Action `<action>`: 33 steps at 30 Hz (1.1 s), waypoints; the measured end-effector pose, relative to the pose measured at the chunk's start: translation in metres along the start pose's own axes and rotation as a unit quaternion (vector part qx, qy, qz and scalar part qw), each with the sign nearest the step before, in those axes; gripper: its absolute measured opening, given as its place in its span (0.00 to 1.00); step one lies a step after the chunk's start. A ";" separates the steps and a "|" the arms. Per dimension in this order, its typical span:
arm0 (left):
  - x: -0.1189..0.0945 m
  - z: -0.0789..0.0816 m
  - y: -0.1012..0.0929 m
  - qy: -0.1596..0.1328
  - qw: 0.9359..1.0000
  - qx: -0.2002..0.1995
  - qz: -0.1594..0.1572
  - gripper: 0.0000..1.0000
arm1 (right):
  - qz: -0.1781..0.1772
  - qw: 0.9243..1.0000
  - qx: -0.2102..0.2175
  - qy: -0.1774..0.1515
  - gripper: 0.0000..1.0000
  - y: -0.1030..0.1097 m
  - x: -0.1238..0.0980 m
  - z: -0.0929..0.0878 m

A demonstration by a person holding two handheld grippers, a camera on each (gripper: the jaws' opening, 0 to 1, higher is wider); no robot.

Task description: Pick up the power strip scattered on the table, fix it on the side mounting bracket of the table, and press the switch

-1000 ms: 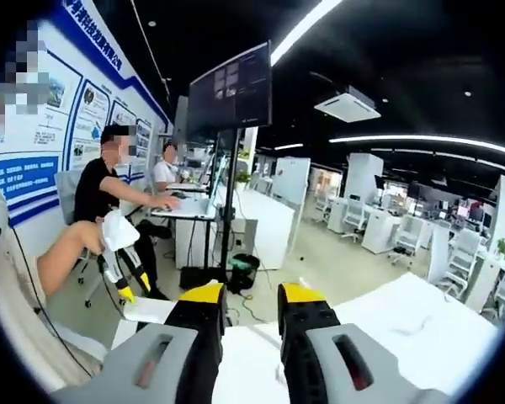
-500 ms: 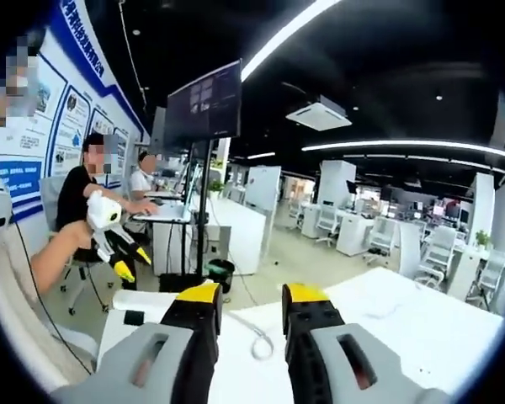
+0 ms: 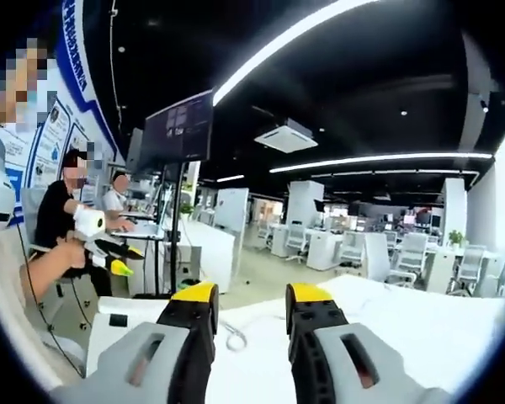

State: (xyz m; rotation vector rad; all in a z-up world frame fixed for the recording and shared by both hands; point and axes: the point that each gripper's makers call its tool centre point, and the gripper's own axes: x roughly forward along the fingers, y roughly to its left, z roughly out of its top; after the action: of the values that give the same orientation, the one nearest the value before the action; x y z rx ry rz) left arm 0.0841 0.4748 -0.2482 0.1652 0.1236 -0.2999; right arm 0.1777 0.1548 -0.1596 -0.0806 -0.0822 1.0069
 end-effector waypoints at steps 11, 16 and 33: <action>0.011 0.008 -0.011 -0.045 0.998 0.003 0.037 0.60 | -0.073 0.997 0.012 -0.022 0.33 -0.028 -0.055 -0.021; 0.016 -0.005 -0.008 -0.033 0.997 0.021 0.073 0.63 | -0.101 0.995 0.006 -0.010 0.40 -0.037 -0.075 -0.039; 0.025 -0.030 -0.025 -0.053 0.996 0.014 0.075 0.67 | -0.189 0.982 0.013 -0.023 0.46 -0.059 -0.146 -0.078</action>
State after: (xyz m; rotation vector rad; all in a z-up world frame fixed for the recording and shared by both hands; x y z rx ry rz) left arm 0.0969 0.4496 -0.2843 0.1861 0.0022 -0.1594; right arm 0.1584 -0.0022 -0.2359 -0.0169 -0.1211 0.6299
